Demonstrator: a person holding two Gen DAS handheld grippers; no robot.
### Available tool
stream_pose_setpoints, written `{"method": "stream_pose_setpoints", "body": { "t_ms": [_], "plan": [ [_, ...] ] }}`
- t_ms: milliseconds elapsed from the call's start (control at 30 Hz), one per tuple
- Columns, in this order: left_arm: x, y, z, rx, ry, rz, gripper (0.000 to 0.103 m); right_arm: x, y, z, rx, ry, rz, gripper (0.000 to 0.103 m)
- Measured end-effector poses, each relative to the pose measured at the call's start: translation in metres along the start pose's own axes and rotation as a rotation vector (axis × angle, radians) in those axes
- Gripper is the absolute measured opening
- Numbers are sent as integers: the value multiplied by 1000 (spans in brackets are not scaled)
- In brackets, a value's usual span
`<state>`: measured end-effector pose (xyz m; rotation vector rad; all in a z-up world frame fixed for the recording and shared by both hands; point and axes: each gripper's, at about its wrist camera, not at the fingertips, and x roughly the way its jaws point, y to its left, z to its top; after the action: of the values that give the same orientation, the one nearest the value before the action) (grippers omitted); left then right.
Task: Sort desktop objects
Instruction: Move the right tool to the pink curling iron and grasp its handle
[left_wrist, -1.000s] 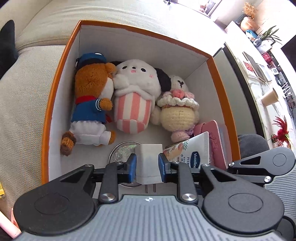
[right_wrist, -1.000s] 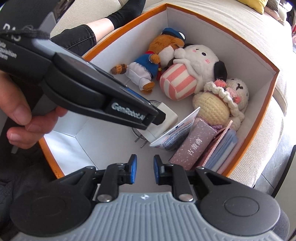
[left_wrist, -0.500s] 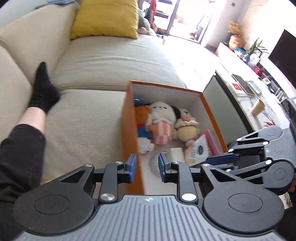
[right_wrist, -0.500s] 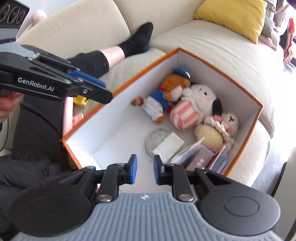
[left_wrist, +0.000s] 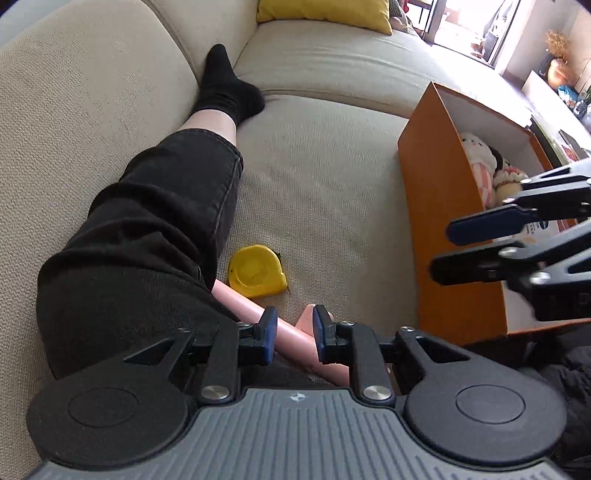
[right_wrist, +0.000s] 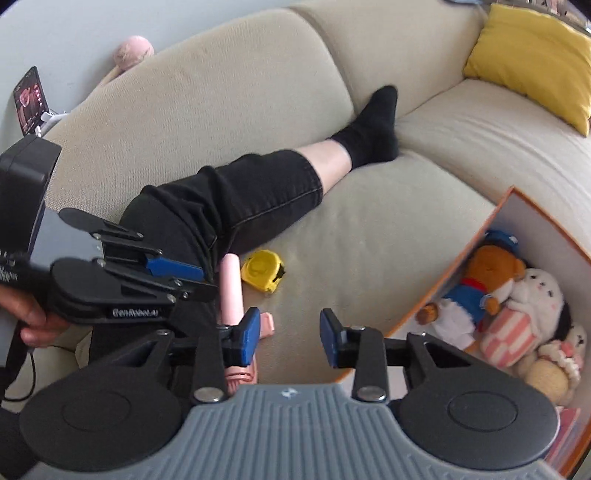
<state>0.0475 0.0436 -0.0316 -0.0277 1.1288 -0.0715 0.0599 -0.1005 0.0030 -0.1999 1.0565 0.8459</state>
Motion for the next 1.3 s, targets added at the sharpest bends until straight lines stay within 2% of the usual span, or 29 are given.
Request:
{"method": "stream_pose_setpoints", "body": {
  "t_ms": [167,333,600,767,833,933,1033,1100,1200,1300],
  "plan": [
    [-1,9,-10,25,-45,-11,21,66,5,18,81,124,-24,37],
    [-1,27,-17,-1,-58,-30,21,111,1,25,135,223,-40,37],
    [2,36,-18,-12,-68,-68,21,151,-9,24,206,349,12,38],
    [5,38,-17,-10,-68,-77,20,161,-7,27,227,379,25,39],
    [5,38,-17,-14,-72,-82,20,164,-5,29,218,376,34,29],
    [5,40,-18,-17,-74,-90,20,161,-3,30,190,361,32,23],
    [5,39,-19,-13,-73,-87,20,150,-3,33,160,325,25,0],
    [5,39,-19,-12,-72,-83,20,142,-3,35,141,322,60,0],
    [4,39,-21,-8,-71,-80,20,130,1,37,91,303,67,0],
    [2,35,-21,14,-66,-68,20,129,2,39,74,327,76,0]
  ]
}}
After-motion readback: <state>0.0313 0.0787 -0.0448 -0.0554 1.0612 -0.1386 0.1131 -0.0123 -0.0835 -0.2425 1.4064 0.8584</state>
